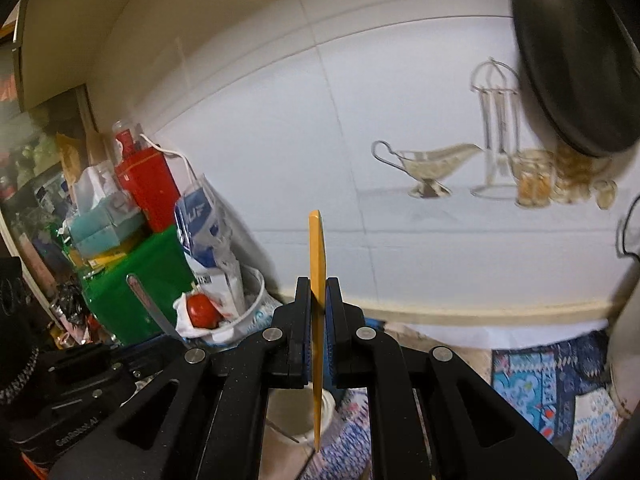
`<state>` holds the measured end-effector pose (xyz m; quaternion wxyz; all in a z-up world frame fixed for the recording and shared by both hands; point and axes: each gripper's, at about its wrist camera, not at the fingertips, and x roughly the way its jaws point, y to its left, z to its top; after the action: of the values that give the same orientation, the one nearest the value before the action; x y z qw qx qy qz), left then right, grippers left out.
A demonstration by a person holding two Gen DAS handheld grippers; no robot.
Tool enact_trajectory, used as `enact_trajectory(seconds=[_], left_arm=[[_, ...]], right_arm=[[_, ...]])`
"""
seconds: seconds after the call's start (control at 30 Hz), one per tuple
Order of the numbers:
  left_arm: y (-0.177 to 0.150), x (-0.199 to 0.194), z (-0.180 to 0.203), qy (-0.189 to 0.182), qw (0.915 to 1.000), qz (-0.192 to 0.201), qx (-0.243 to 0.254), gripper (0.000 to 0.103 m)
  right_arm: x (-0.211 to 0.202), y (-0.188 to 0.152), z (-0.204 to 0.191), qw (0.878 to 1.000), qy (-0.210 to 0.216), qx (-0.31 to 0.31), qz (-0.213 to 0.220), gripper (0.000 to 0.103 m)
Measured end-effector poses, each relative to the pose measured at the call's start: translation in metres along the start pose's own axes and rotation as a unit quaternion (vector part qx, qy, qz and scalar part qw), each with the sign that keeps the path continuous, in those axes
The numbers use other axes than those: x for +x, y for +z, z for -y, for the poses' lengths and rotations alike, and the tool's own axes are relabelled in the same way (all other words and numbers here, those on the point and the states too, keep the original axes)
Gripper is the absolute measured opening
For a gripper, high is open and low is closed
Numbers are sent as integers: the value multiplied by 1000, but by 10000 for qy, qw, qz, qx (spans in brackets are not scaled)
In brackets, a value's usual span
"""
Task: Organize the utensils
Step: 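Lower the chopsticks into the white cup and open both tools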
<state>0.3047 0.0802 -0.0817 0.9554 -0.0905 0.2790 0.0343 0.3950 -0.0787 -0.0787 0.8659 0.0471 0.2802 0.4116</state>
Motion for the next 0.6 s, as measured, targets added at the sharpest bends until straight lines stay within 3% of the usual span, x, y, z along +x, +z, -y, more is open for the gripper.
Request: enact_trajectory(seconds=[0.2, 0.6], left_arm=[[2, 27, -19, 90, 9999, -126, -54, 3], [-28, 92, -51, 146, 9959, -858, -235, 3]], right_arm=[[36, -4, -8, 9999, 49, 24, -134, 6], [95, -43, -1, 9950, -37, 40, -1002, 6]])
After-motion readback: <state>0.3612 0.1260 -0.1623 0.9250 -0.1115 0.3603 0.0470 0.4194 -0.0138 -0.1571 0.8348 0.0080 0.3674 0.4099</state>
